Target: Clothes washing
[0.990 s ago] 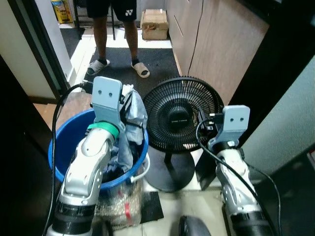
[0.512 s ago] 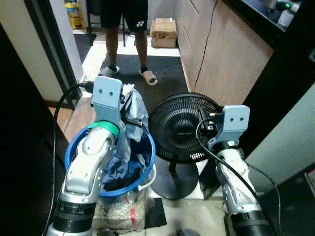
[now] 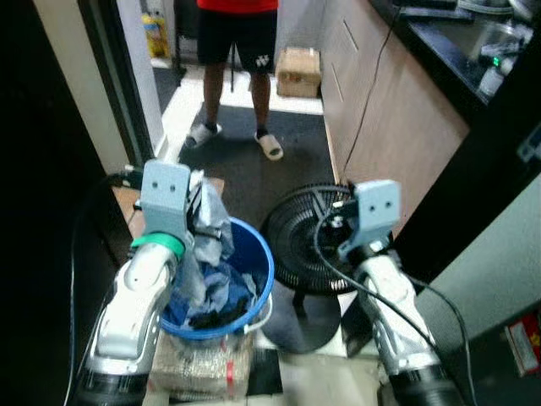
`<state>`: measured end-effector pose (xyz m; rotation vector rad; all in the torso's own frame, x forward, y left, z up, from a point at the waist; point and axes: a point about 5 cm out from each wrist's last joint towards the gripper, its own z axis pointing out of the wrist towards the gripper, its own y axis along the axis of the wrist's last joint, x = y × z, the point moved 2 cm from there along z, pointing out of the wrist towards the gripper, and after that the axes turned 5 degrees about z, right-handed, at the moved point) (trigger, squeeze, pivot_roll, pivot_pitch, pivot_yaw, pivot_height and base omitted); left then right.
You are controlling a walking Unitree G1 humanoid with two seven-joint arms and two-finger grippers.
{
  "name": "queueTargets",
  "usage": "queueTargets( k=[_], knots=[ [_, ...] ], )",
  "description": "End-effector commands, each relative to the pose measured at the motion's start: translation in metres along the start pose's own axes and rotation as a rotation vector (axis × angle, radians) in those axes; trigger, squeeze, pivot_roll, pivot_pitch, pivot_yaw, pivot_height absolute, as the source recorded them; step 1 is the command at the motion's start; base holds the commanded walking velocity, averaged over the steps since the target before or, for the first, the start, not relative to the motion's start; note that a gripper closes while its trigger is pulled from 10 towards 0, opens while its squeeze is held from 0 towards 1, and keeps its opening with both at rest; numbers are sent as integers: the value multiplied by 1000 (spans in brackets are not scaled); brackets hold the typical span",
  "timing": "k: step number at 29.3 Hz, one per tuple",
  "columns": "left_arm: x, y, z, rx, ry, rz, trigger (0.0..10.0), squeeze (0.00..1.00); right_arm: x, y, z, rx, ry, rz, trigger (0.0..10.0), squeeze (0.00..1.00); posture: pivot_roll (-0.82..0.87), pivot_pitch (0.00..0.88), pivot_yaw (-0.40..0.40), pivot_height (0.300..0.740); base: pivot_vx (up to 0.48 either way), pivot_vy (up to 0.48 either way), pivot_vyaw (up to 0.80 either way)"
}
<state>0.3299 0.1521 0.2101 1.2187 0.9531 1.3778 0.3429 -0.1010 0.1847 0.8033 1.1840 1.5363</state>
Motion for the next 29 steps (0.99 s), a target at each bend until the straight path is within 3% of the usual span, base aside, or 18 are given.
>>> queueTargets(
  k=[1,6,7,8,9,10,11,14,22,29],
  knots=[
    [-1,-8,-1,16,10,2,10000,0,3,-7,-5,24,17,-8,10000,0,114,0,-71,714,0,0,0],
    [-3,-14,0,27,7,-10,10000,0,-1,-15,-7,51,-19,0,10000,0,107,0,-66,724,0,0,0],
    [-7,-15,3,31,-8,-18,10000,0,-12,-17,-6,62,-77,13,10000,0,92,0,-49,729,0,0,0],
    [-7,-15,3,31,-8,-18,10000,0,-12,-17,-6,62,-77,13,10000,0,92,0,-49,729,0,0,0],
    [-13,-15,6,29,-32,-25,10000,0,-25,-18,-6,67,-140,8,10000,0,85,0,-41,734,0,0,0],
    [-13,-15,6,29,-32,-25,10000,0,-25,-18,-6,67,-140,8,10000,0,85,0,-41,734,0,0,0],
    [-23,-12,13,17,-79,-31,10000,0,-46,-16,-7,65,-227,-14,10000,0,64,0,-17,740,0,0,0],
    [-29,-9,19,7,-112,-33,10000,0,-57,-12,-9,53,-275,-30,10000,0,39,0,12,740,0,0,0],
    [-39,-5,29,-12,-164,-34,10000,0,-68,-11,-20,41,-336,-43,10000,0,-1,0,64,740,0,0,0],
    [-41,-4,33,-21,-177,-29,10000,0,-64,-13,-21,27,-343,-15,10000,0,0,0,74,740,0,0,0]
  ],
)
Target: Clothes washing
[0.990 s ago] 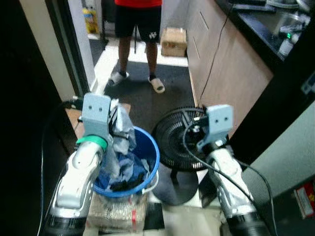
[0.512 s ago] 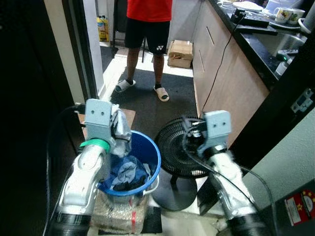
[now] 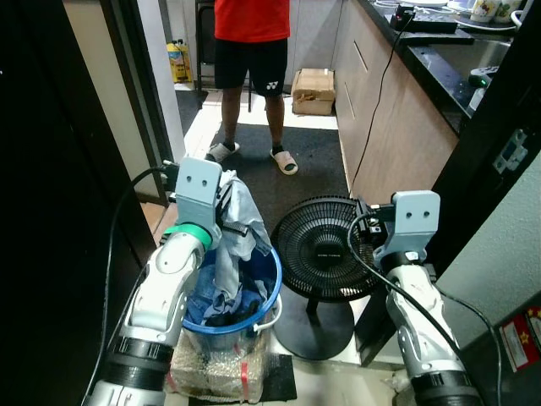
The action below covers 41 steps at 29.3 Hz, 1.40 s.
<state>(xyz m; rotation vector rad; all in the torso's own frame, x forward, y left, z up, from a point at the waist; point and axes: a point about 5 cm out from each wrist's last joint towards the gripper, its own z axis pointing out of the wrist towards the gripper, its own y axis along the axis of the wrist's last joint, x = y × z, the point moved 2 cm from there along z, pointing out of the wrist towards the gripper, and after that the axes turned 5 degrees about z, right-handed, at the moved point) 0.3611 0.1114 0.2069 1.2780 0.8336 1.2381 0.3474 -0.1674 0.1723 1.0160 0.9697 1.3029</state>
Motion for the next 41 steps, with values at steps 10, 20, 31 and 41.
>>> queueTargets(
  k=[10,20,31,41],
  knots=[
    [13,-7,-7,-10,66,2,10000,0,15,5,0,-45,31,46,10000,0,34,0,53,740,0,0,0],
    [11,-12,-8,-2,71,-3,10000,0,15,3,-1,-40,40,39,10000,0,33,0,46,740,0,0,0],
    [8,-12,-7,-4,65,-9,10000,0,14,1,-3,-36,38,33,10000,0,25,0,43,740,-23,0,0],
    [8,-12,-8,-7,70,-10,10000,0,13,1,-3,-32,35,35,10000,0,30,0,40,740,-279,0,0]
  ],
)
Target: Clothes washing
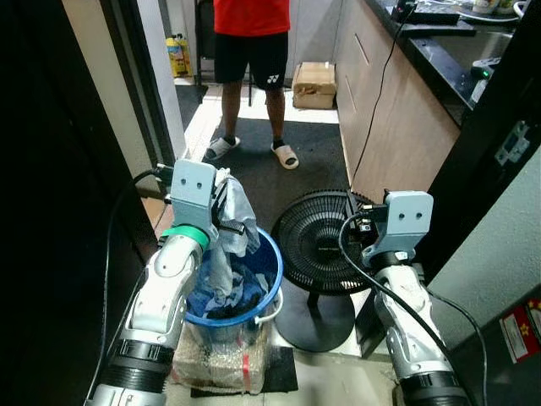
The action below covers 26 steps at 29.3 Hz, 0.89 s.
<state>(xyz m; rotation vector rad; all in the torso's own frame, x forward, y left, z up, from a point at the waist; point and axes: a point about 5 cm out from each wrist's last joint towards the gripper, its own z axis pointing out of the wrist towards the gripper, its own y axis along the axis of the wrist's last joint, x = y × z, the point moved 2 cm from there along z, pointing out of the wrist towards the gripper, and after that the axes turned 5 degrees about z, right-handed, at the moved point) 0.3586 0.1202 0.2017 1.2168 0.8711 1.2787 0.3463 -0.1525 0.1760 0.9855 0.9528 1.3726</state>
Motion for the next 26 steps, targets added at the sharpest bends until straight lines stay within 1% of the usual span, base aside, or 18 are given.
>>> queueTargets(
  k=[1,8,18,26],
  knots=[
    [2,-6,-3,16,6,6,10000,0,-1,-3,-2,9,-4,-2,10000,0,30,0,40,740,-285,0,0],
    [2,-5,-3,14,9,9,10000,0,0,-3,-1,8,0,0,10000,0,34,0,40,740,-272,0,0],
    [2,-5,-2,13,7,9,10000,0,0,-3,0,9,1,1,10000,0,32,0,38,740,0,0,0],
    [0,-5,-2,11,4,6,10000,0,-1,-2,0,12,-3,16,10000,0,31,0,37,740,0,0,-800]
  ],
)
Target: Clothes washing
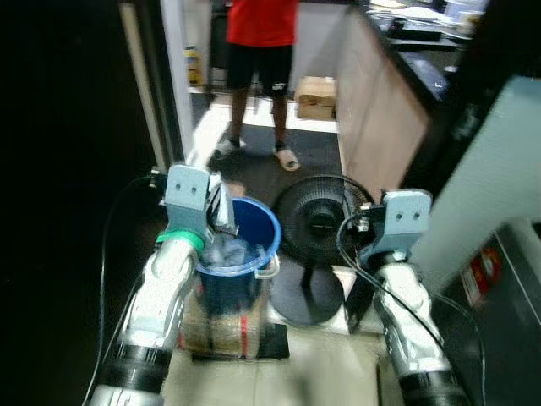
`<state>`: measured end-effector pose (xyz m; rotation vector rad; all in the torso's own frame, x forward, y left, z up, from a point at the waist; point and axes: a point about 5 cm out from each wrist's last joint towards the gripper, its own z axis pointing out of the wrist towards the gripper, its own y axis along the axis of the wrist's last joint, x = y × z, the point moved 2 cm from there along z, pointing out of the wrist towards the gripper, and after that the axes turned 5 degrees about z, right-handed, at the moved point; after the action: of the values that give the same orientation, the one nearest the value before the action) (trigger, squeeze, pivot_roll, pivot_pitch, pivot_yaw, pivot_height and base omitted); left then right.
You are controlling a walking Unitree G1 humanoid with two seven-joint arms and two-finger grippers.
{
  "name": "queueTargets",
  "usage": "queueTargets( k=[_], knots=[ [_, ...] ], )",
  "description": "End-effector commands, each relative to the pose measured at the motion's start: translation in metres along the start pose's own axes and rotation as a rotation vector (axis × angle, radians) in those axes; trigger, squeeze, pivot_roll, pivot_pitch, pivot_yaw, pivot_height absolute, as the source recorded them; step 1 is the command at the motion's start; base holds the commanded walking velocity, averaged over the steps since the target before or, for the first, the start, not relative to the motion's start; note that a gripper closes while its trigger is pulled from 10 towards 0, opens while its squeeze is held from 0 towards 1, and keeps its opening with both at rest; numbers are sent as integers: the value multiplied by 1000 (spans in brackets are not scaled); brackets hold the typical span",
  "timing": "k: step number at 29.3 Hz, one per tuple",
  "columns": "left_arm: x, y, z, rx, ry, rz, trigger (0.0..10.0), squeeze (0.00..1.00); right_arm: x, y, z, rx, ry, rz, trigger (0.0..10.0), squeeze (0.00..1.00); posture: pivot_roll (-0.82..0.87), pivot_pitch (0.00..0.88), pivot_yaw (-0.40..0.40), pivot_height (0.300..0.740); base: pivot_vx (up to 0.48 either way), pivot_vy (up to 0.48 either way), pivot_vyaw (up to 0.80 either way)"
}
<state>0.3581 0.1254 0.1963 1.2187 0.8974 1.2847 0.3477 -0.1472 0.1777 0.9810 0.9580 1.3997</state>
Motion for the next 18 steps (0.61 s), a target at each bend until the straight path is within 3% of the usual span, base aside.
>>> queueTargets(
  k=[1,5,8,10,11,14,16,18],
  knots=[
    [-4,1,1,-5,-14,8,10000,0,-7,-3,-2,16,-22,-1,10000,0,31,0,37,740,0,0,-800],
    [-3,6,2,-20,-15,5,10000,0,-8,2,0,0,-25,1,10000,0,31,0,38,740,0,0,-800],
    [-1,29,6,-99,-35,19,10000,0,-8,24,8,-75,-30,26,10000,0,32,0,40,740,0,0,-800],
    [-1,29,6,-99,-35,19,10000,0,-8,24,8,-75,-30,26,10000,0,32,0,40,740,0,0,-800],
    [0,48,8,-161,-64,19,10000,0,-7,41,13,-136,-25,52,10000,0,36,0,41,740,0,0,-800],
    [1,54,8,-181,-75,17,10000,0,-6,47,14,-156,-23,62,10000,0,36,0,41,740,0,0,-800],
    [3,83,10,-271,-111,25,10000,0,-3,71,21,-238,-13,133,10000,0,46,0,46,740,0,0,-800],
    [3,83,10,-271,-111,25,10000,0,-3,71,21,-238,-13,133,10000,0,46,0,46,740,0,0,-800]
  ],
)
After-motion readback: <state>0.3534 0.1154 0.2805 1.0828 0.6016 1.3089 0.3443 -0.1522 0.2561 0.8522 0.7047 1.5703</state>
